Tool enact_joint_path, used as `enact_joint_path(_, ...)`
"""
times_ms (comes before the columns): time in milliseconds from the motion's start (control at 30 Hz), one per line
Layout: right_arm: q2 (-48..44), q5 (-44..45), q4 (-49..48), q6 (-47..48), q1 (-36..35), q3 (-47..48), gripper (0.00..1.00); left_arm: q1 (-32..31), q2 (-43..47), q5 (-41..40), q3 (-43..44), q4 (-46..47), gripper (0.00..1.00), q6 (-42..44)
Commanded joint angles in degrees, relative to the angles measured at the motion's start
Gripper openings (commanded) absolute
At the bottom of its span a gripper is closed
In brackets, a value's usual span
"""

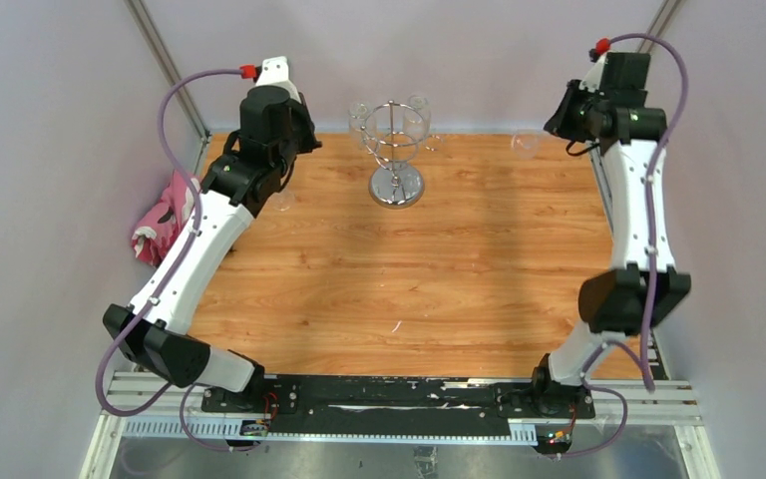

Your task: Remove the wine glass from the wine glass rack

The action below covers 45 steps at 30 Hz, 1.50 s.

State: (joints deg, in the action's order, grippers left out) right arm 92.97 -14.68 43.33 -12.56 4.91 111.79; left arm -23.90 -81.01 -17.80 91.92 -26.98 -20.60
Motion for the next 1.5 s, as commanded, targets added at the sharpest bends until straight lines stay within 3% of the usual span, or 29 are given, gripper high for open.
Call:
enact_joint_path(0, 13.23, 10.51, 17.18, 12.12, 0.81, 14.96, 0.00, -0.48, -0.72, -2.01, 4.81, -0.22, 0.00, 5.11)
enact_joint_path(167, 26.27, 17.18, 23.83, 19.22, 0.85, 27.02, 0.00, -0.50, -0.72, -1.74, 2.20, 1.57, 0.00, 6.71)
enact_joint_path(333, 32.02, 21.91, 24.67, 22.86, 0.89, 31.24, 0.00, -0.49, -1.96, -0.38, 1.61, 2.33, 0.00, 7.24)
enact_joint_path(467, 32.44, 21.06, 23.67, 24.23, 1.13, 29.46, 0.00, -0.49, -2.90, 0.44, 1.15, 2.64, 0.00, 6.45)
enact_joint_path(833, 32.61, 6.46, 23.33, 23.98, 5.13, 28.15, 0.00, -0.45, -3.53, 1.34, 0.96, 2.99, 0.00, 5.18)
enact_joint_path(1467, 35.21, 5.39, 29.12, 23.81, 5.00, 27.89, 0.00, -0.46, -3.36, 1.73, -0.03, 2.14, 0.00, 4.43)
